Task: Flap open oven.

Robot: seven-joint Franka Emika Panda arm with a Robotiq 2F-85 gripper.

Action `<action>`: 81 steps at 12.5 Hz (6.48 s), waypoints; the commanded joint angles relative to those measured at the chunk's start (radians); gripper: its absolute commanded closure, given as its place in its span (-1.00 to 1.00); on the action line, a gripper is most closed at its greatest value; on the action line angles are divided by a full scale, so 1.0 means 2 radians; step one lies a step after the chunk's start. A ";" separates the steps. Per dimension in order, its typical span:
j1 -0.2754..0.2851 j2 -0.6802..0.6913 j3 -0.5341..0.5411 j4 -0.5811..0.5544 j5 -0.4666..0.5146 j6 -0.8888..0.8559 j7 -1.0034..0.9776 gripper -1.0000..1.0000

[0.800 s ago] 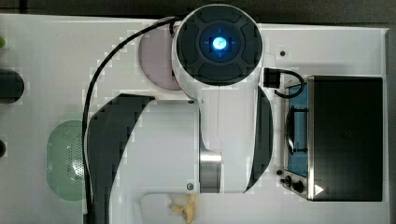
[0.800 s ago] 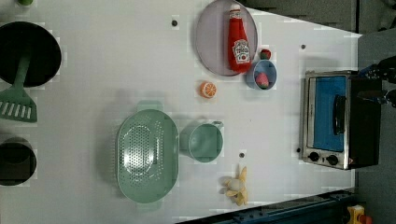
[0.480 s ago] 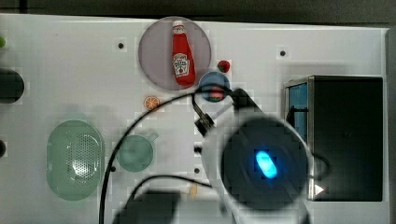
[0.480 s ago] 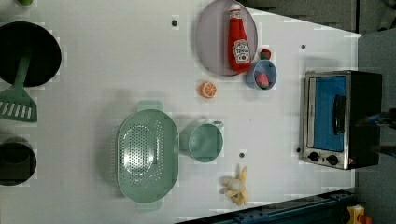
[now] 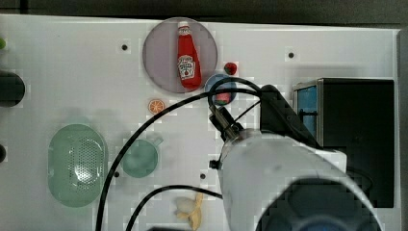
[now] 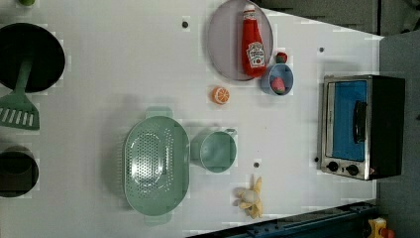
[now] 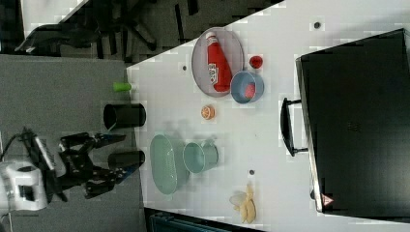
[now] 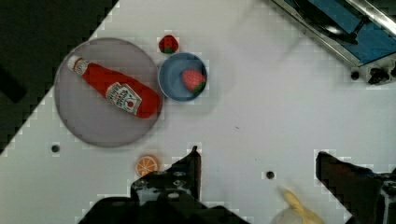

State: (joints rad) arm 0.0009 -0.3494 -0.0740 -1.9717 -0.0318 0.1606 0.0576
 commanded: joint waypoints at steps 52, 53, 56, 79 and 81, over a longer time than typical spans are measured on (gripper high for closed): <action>0.056 0.312 -0.099 -0.180 -0.324 0.368 -0.211 0.65; 0.063 0.325 -0.095 -0.178 -0.348 0.368 -0.184 0.65; 0.088 0.369 -0.089 -0.166 -0.407 0.354 -0.073 0.65; 0.113 0.083 -0.102 0.003 0.009 0.043 -0.021 0.65; 0.113 0.065 -0.102 0.023 -0.002 0.020 -0.021 0.65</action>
State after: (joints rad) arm 0.2390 -0.2170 -0.2764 -1.9277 -0.0336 0.2080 -0.0424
